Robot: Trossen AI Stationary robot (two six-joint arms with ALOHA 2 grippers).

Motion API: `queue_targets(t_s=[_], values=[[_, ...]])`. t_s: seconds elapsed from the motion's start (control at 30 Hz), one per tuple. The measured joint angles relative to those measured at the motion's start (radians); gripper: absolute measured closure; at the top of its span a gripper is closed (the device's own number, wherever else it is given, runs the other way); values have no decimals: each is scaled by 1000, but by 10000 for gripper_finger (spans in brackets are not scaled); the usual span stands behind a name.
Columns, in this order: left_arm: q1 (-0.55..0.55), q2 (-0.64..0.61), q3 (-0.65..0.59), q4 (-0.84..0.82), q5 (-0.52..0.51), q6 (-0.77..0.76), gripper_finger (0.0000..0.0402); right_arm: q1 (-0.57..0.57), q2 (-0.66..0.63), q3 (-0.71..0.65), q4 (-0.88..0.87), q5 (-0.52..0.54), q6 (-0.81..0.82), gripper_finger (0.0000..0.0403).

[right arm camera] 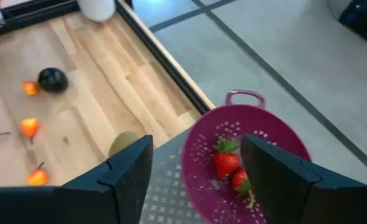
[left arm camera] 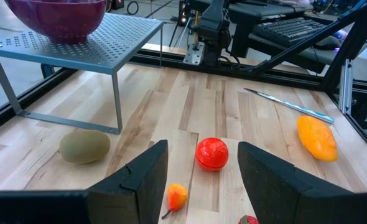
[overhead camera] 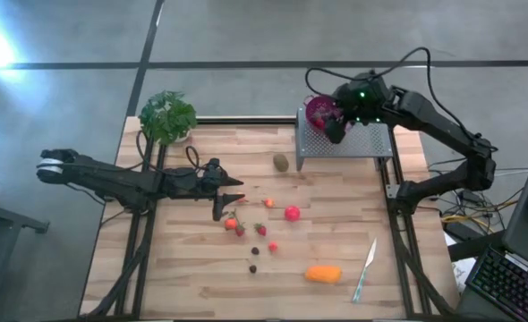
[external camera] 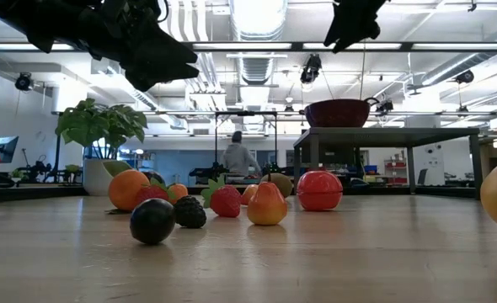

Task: Pick & Place Fruit
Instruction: Put the peach into the violet strainer bowl on the shelf

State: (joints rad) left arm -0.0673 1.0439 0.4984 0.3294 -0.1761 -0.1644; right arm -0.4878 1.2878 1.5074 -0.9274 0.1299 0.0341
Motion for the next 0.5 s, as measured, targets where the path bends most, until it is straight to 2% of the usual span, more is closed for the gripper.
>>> queue_targets(t_s=[0.23, 0.5], values=[[0, 0, 0, 0, 0, 0, 202, 126, 2, 0, -18, 0, 19, 179], [0, 0, 0, 0, 0, 0, 202, 312, 4, 0, -44, 3, 109, 159]])
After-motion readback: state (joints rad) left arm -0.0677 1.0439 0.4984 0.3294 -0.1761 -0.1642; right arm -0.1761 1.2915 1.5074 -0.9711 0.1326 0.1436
